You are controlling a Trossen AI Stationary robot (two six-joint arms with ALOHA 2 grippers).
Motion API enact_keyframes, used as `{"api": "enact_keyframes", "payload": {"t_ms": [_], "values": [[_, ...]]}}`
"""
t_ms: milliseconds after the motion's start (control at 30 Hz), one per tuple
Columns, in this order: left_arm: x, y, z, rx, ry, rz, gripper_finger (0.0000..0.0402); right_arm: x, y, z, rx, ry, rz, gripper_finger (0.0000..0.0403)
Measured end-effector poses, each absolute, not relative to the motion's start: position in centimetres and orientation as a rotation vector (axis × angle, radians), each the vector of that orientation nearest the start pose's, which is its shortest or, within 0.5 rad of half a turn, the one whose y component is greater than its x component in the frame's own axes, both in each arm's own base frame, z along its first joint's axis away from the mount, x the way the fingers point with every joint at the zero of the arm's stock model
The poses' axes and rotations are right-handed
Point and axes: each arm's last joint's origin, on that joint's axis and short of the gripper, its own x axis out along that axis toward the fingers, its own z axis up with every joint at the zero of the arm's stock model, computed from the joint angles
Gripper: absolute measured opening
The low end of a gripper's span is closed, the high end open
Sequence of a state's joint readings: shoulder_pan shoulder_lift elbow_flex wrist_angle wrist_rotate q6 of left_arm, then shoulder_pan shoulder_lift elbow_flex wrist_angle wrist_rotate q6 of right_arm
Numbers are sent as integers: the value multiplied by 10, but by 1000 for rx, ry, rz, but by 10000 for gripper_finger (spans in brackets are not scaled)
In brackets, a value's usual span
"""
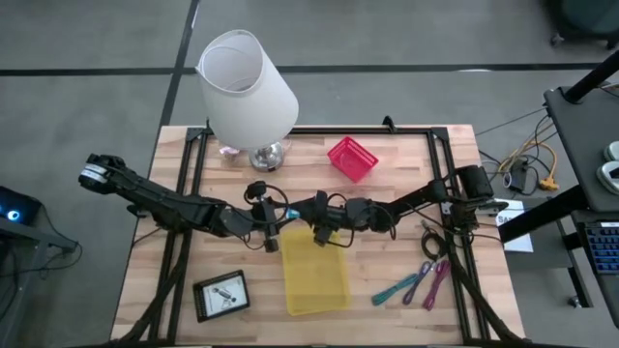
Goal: Pick and place items into bin
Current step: Put the blue charger adapter into the red bin
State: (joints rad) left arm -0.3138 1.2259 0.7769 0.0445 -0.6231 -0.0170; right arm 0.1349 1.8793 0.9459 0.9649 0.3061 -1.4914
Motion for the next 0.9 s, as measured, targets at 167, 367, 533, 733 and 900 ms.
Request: {"api": "enact_keyframes", "payload": {"t_ms": [167,367,533,733,900], "values": [[254,-65,264,174,362,302,135,387,48,196,-1483,91,-130,189],[254,-65,263,173,365,299,135,386,50,195,-1469,96,-124,189],[254,-65,263,174,368,299,135,386,51,195,-1441,93,-121,190],[254,-65,263,175,367,303,135,386,51,196,-1440,87,-126,190],[254,-65,263,175,367,304,135,386,51,195,-1441,89,-123,189]]}}
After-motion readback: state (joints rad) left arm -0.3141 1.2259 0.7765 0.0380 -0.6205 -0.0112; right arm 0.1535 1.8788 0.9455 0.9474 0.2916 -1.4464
